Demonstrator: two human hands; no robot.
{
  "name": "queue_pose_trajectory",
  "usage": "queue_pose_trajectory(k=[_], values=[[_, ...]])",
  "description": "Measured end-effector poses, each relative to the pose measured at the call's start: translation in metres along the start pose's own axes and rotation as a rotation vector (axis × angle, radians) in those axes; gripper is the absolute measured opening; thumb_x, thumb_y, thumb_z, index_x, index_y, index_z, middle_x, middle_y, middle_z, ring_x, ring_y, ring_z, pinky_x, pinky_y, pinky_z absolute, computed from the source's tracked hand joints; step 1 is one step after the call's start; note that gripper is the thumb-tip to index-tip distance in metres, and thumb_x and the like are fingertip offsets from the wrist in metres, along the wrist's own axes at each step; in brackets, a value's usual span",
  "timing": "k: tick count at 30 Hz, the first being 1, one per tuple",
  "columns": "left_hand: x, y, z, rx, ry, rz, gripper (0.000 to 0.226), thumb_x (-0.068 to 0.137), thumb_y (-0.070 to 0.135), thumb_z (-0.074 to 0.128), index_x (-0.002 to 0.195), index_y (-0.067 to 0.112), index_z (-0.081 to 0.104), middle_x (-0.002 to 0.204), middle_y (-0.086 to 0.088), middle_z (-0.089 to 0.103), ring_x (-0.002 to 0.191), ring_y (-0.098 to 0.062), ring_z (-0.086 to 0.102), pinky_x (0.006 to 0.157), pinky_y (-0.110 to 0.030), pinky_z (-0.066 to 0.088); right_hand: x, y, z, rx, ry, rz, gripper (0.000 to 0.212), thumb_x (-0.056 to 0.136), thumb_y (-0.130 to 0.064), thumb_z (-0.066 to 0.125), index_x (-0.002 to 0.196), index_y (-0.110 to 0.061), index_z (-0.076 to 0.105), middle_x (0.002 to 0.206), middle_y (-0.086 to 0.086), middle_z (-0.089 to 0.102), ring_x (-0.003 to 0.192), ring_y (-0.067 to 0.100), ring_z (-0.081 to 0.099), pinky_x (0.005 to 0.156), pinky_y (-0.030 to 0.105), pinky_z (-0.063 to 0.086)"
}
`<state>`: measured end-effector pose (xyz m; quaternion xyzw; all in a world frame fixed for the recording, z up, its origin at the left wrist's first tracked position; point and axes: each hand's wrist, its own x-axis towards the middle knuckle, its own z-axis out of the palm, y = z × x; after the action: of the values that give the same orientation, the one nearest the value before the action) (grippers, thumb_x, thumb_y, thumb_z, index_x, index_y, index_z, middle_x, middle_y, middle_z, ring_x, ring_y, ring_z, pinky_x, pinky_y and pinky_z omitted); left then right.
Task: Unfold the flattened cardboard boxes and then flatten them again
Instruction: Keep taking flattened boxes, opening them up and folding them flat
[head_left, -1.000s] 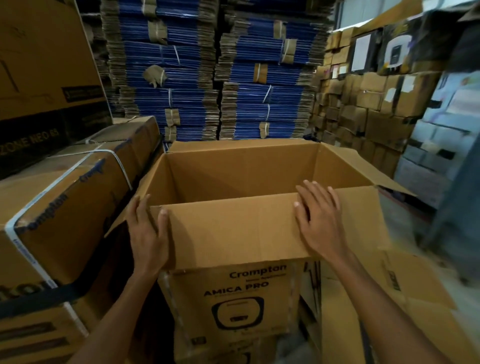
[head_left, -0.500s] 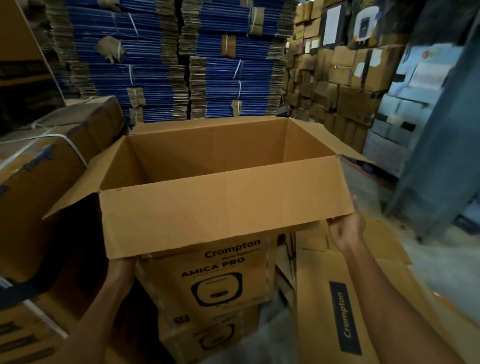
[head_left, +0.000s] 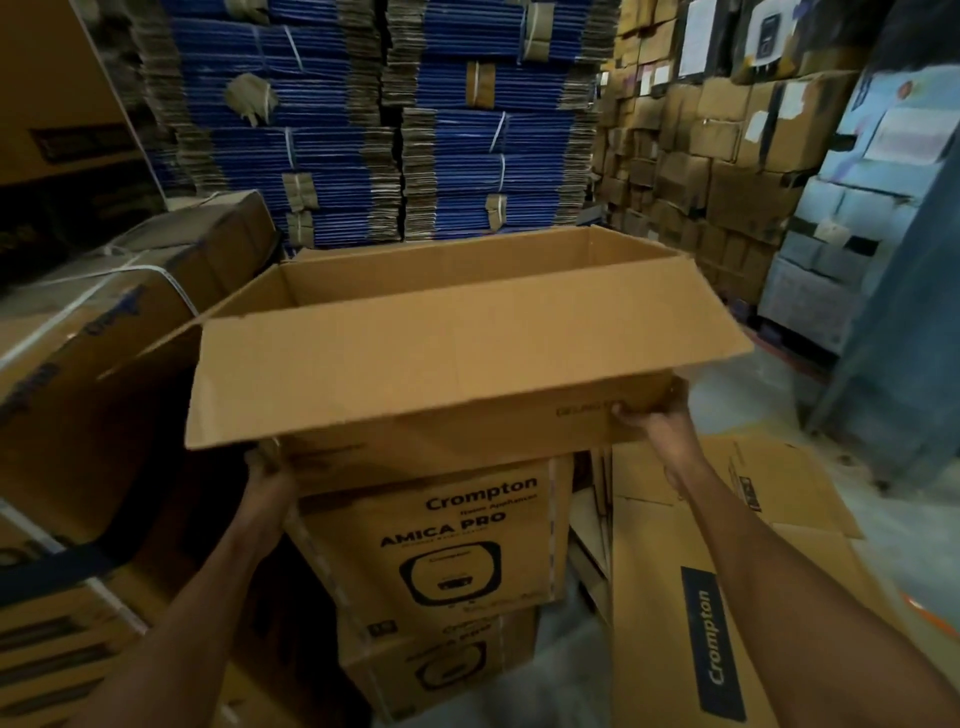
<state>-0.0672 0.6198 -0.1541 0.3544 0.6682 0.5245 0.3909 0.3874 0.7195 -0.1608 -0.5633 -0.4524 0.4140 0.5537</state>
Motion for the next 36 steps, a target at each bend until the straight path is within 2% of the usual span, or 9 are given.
queue_pose_trajectory(k=[4, 8, 13, 18, 23, 27, 32, 34, 36], values=[[-0.008, 0.040, -0.006, -0.018, 0.062, 0.139, 0.079, 0.078, 0.013, 0.086, 0.135, 0.019, 0.032, 0.124, 0.000, 0.054, 0.111, -0.020, 0.058, 0.090, -0.046, 0.055, 0.013, -0.033, -0.007, -0.007, -0.032, -0.049, 0.078, 0.080, -0.025, 0.085, 0.141, -0.033, 0.037, 0.127, -0.009, 0.057, 0.120, 0.022, 0.056, 0.099, 0.047, 0.051], [-0.005, 0.076, -0.017, -0.103, 0.089, 0.220, 0.067, 0.083, 0.017, 0.081, 0.131, 0.020, 0.034, 0.125, 0.002, 0.057, 0.111, -0.016, 0.060, 0.084, -0.044, 0.055, 0.024, -0.066, -0.007, -0.064, -0.049, -0.106, 0.067, 0.080, -0.037, 0.082, 0.129, -0.051, 0.040, 0.122, -0.014, 0.057, 0.122, 0.024, 0.054, 0.100, 0.056, 0.050], [-0.003, 0.108, -0.023, -0.120, 0.148, 0.280, 0.067, 0.084, 0.028, 0.079, 0.136, 0.018, 0.038, 0.123, 0.002, 0.057, 0.108, -0.016, 0.058, 0.084, -0.043, 0.052, 0.038, -0.104, -0.004, -0.127, 0.004, -0.182, 0.064, 0.084, -0.042, 0.075, 0.141, -0.039, 0.047, 0.129, -0.006, 0.056, 0.120, 0.023, 0.052, 0.102, 0.054, 0.046], [-0.004, 0.117, -0.019, -0.129, 0.161, 0.350, 0.061, 0.087, 0.033, 0.076, 0.135, 0.020, 0.041, 0.114, 0.008, 0.056, 0.102, -0.013, 0.059, 0.075, -0.035, 0.048, 0.040, -0.117, -0.008, -0.101, 0.022, -0.169, 0.056, 0.088, -0.041, 0.071, 0.141, -0.034, 0.052, 0.131, -0.003, 0.060, 0.114, 0.023, 0.055, 0.089, 0.040, 0.042], [-0.002, 0.111, -0.011, -0.082, 0.120, 0.381, 0.086, 0.081, 0.053, 0.078, 0.150, 0.023, 0.037, 0.130, 0.004, 0.054, 0.111, -0.014, 0.058, 0.092, -0.037, 0.048, 0.036, -0.105, -0.014, 0.020, 0.067, -0.142, 0.041, 0.089, -0.045, 0.070, 0.128, -0.033, 0.062, 0.120, -0.006, 0.067, 0.107, 0.023, 0.064, 0.089, 0.044, 0.052], [-0.007, 0.088, -0.011, -0.183, -0.048, 0.322, 0.084, 0.078, 0.059, 0.072, 0.151, 0.032, 0.041, 0.140, 0.004, 0.059, 0.125, -0.019, 0.059, 0.106, -0.049, 0.048, 0.031, -0.078, -0.020, 0.242, -0.076, -0.037, 0.028, 0.096, -0.044, 0.060, 0.116, -0.026, 0.069, 0.104, -0.002, 0.077, 0.106, 0.027, 0.069, 0.087, 0.045, 0.055], [-0.010, 0.064, -0.011, -0.154, -0.094, 0.250, 0.120, 0.053, 0.073, 0.086, 0.155, 0.031, 0.037, 0.144, 0.005, 0.056, 0.131, -0.019, 0.055, 0.114, -0.049, 0.040, 0.023, -0.037, -0.014, 0.189, -0.175, 0.084, 0.063, 0.091, -0.045, 0.063, 0.146, -0.022, 0.044, 0.147, -0.001, 0.052, 0.140, 0.025, 0.042, 0.120, 0.051, 0.027], [-0.009, 0.063, -0.010, -0.137, -0.091, 0.232, 0.122, 0.052, 0.075, 0.085, 0.155, 0.030, 0.037, 0.144, 0.006, 0.056, 0.132, -0.019, 0.053, 0.115, -0.049, 0.039, 0.018, -0.036, -0.005, 0.196, -0.179, 0.075, 0.068, 0.087, -0.048, 0.066, 0.146, -0.026, 0.042, 0.139, -0.009, 0.055, 0.139, 0.019, 0.043, 0.116, 0.042, 0.030], [-0.008, 0.065, -0.008, -0.134, -0.065, 0.223, 0.118, 0.054, 0.077, 0.084, 0.154, 0.031, 0.040, 0.143, 0.007, 0.057, 0.133, -0.020, 0.053, 0.115, -0.048, 0.039, 0.022, -0.032, 0.001, 0.169, -0.148, 0.013, 0.080, 0.070, -0.068, 0.075, 0.138, -0.034, 0.049, 0.132, -0.014, 0.062, 0.130, 0.014, 0.052, 0.108, 0.036, 0.039]])
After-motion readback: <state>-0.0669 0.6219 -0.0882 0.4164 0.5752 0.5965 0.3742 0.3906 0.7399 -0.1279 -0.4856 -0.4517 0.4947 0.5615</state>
